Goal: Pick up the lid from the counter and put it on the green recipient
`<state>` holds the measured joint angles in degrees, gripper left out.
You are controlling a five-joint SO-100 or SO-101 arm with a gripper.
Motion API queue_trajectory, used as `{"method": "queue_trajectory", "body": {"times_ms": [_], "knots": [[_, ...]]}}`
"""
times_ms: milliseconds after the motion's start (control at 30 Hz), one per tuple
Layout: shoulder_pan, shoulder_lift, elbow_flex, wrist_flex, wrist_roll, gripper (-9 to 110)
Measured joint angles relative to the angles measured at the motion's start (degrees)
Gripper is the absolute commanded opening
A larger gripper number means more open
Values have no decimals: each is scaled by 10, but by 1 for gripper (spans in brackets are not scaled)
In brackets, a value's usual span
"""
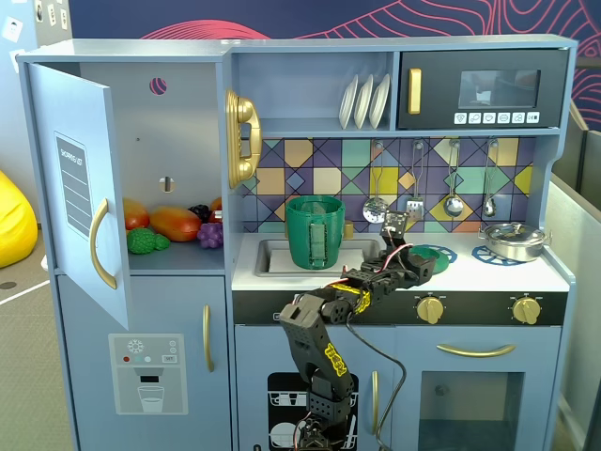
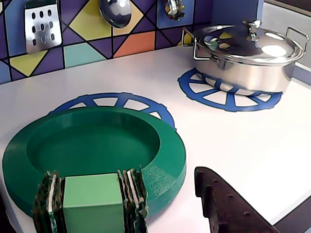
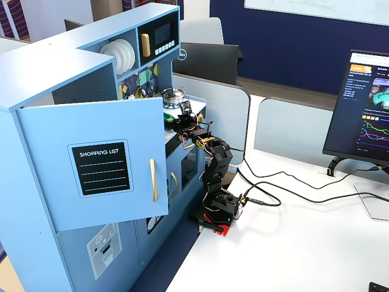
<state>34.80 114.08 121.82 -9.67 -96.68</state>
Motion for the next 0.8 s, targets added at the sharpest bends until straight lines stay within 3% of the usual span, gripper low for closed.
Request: {"method": "queue_trajectory", "body": {"times_ms": [300, 367, 467, 800], "knots": [[-17, -52, -33, 0, -1, 38], [-17, -59, -39, 0, 0, 28], [-24, -64, -41, 0, 1, 0], [-43, -65, -41, -3, 31, 0]]}}
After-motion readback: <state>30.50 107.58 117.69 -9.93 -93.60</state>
